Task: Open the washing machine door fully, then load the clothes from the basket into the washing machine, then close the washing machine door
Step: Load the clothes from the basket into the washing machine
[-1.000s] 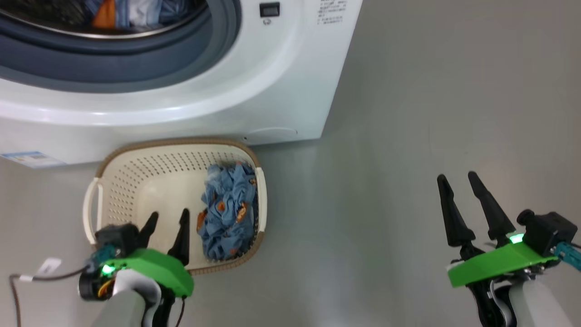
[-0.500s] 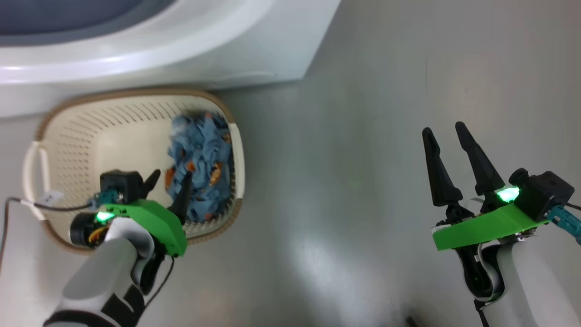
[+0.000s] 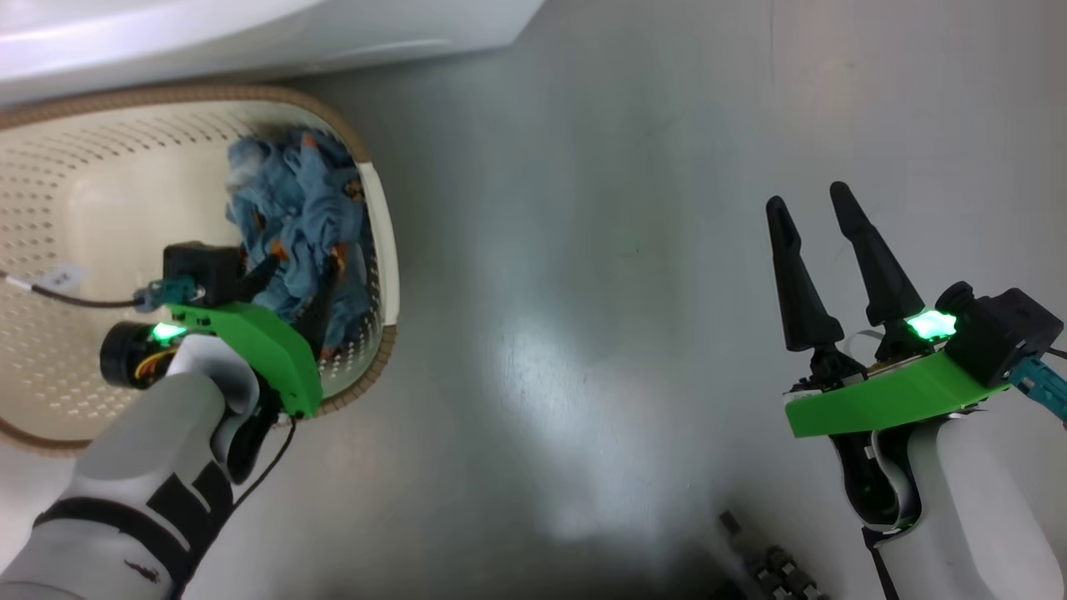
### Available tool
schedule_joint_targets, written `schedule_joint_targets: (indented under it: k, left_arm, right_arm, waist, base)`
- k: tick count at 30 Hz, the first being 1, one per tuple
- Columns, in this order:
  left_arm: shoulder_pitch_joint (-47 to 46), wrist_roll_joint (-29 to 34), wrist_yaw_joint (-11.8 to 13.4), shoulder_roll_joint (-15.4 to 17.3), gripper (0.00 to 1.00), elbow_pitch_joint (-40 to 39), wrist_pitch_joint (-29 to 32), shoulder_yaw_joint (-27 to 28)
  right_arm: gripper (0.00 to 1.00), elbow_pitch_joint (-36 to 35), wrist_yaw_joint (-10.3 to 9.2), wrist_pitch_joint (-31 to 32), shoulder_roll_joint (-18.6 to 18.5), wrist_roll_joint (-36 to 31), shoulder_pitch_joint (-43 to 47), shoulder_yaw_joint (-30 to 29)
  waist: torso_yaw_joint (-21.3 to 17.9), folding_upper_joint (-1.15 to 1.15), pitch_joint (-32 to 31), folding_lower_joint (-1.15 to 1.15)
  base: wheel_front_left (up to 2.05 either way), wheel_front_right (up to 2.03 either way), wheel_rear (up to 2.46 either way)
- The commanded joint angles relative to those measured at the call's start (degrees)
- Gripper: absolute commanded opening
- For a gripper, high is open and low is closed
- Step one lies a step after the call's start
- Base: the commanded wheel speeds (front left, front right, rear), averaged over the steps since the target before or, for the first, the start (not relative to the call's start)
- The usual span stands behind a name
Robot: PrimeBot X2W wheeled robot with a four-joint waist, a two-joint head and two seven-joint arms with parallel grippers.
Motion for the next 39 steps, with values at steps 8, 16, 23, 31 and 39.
schedule_joint_targets:
  k: [8,16,23,31,39]
  left_arm:
    - [-3.22,-6.17,-0.09,3.15,1.0,0.45,-0.38,-5.07]
    - [-5.34,-10.05,-0.09,4.13,1.0,0.3,-0.47,-7.95]
    - [-5.26,-12.83,-0.09,4.58,0.0,-1.02,-0.48,-10.04]
    - [-4.21,-14.46,-0.09,4.02,0.0,-1.48,-0.48,-9.42]
    - [0.9,-13.01,-0.09,4.23,0.0,-0.96,-0.49,-1.36]
  right_arm:
    - [1.0,-2.26,0.09,-0.27,0.23,-1.14,2.09,1.69]
    - [1.0,-3.38,0.09,-0.27,0.34,-1.59,2.96,2.06]
    - [1.0,-3.91,0.09,-0.27,0.31,-1.8,4.16,1.62]
    - [1.0,-3.66,0.09,-0.27,-0.11,-1.84,4.71,1.42]
    - [1.0,-1.46,0.09,-0.27,-0.49,-0.94,4.13,1.77]
  waist:
    - [-0.69,0.0,2.63,0.0]
    - [-1.55,0.0,3.66,0.0]
    - [-1.81,0.0,2.83,0.0]
    - [-0.44,0.0,-0.15,0.0]
    - [1.36,0.0,-6.77,0.0]
  base:
    - [0.0,0.0,0.0]
    - [0.0,0.0,0.0]
    - [0.0,0.0,0.0]
    - [0.0,0.0,0.0]
    - [0.0,0.0,0.0]
